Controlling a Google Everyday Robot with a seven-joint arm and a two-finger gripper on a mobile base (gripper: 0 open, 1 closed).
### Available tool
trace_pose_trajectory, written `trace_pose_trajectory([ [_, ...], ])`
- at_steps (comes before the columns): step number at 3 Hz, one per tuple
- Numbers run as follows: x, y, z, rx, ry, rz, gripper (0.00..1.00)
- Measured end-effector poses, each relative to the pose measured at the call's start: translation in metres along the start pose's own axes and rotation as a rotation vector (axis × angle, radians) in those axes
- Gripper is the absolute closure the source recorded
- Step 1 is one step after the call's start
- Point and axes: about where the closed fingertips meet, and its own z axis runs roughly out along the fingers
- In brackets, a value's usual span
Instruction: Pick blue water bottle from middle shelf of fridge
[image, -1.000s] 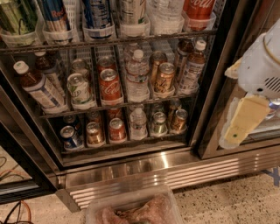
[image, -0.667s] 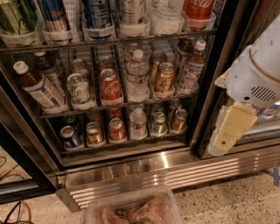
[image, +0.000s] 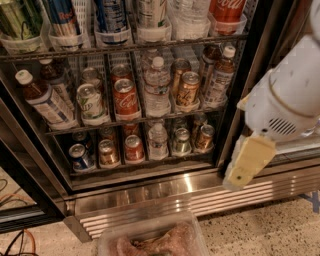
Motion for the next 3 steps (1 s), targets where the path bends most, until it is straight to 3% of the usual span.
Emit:
trace_pose_trajectory([
  [1, -0.020, 0.027, 0.041, 0.022, -0.020, 0.095, 0.00],
  [2, -0.034, 0.044, 0.077, 0.012, -0.033, 0.234, 0.00],
  [3, -0.034, 0.044, 0.077, 0.012, -0.033, 0.234, 0.00],
])
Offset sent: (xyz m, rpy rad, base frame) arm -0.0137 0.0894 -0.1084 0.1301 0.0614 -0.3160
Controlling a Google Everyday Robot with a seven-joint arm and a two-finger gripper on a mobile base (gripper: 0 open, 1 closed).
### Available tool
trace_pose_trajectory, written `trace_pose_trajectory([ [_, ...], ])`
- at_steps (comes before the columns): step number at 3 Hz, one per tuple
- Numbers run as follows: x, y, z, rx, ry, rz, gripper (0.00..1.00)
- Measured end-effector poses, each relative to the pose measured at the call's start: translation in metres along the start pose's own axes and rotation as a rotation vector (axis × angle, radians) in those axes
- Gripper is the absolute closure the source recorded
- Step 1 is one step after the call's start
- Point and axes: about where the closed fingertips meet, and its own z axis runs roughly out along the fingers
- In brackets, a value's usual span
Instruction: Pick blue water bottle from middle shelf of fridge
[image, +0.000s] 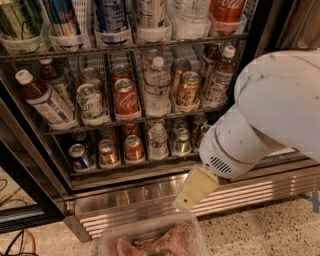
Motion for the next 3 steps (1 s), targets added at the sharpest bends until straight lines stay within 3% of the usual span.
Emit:
trace_pose_trajectory([
  [1, -0.012, 0.023, 0.022, -0.041, -0.054, 0.024, 0.00],
  [2, -0.039, 0.054, 0.056, -0.106, -0.153, 0.103, 0.00],
  [3, -0.068, 0.071, 0.080, -0.213, -0.239, 0.189, 0.00],
])
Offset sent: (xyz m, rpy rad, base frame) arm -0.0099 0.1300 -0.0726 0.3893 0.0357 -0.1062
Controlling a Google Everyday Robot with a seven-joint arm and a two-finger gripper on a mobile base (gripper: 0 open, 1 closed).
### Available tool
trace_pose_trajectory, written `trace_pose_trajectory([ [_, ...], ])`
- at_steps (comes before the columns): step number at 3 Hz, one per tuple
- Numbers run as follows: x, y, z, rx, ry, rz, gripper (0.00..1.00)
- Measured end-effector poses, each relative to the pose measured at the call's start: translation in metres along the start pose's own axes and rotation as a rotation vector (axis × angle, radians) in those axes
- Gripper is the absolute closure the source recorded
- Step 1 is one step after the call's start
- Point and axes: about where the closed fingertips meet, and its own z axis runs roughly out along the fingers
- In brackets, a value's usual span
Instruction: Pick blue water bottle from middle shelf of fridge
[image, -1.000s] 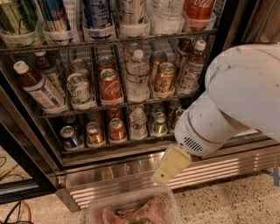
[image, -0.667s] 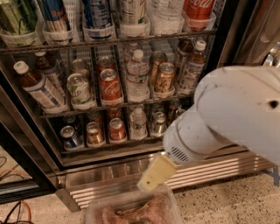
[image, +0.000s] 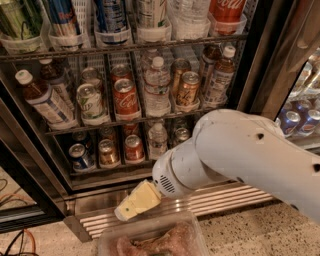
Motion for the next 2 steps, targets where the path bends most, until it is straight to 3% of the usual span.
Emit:
trace_pose_trajectory([
  [1, 0.000, 0.000, 0.000, 0.000, 0.000, 0.000, 0.00],
  [2, -0.004, 0.004, 0.012, -0.012, -0.040, 0.028, 0.00],
])
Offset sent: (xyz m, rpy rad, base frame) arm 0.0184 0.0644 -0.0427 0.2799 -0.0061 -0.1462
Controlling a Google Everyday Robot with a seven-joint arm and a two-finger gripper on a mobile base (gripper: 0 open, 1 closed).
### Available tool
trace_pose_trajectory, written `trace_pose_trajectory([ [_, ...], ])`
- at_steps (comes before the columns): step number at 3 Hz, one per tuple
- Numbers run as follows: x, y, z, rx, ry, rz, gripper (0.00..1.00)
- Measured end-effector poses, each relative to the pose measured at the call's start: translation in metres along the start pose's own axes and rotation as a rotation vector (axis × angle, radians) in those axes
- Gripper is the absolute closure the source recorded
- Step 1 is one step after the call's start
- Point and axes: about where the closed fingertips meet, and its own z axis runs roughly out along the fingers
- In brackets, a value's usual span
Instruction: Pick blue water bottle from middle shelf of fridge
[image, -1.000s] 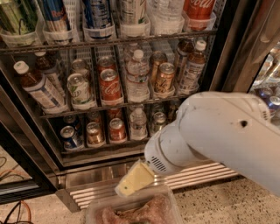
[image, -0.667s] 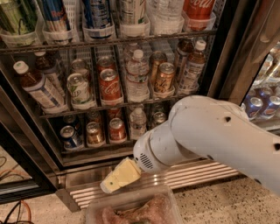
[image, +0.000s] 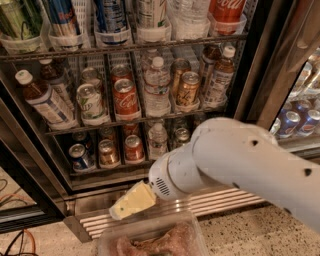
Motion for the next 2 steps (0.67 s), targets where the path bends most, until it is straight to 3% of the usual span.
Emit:
trace_pose_trajectory([
  [1, -0.011, 0.011, 0.035, -0.034, -0.100, 0.122, 0.00],
  [2, -0.037, 0.004, 0.055, -0.049, -0.212, 0.217, 0.00],
])
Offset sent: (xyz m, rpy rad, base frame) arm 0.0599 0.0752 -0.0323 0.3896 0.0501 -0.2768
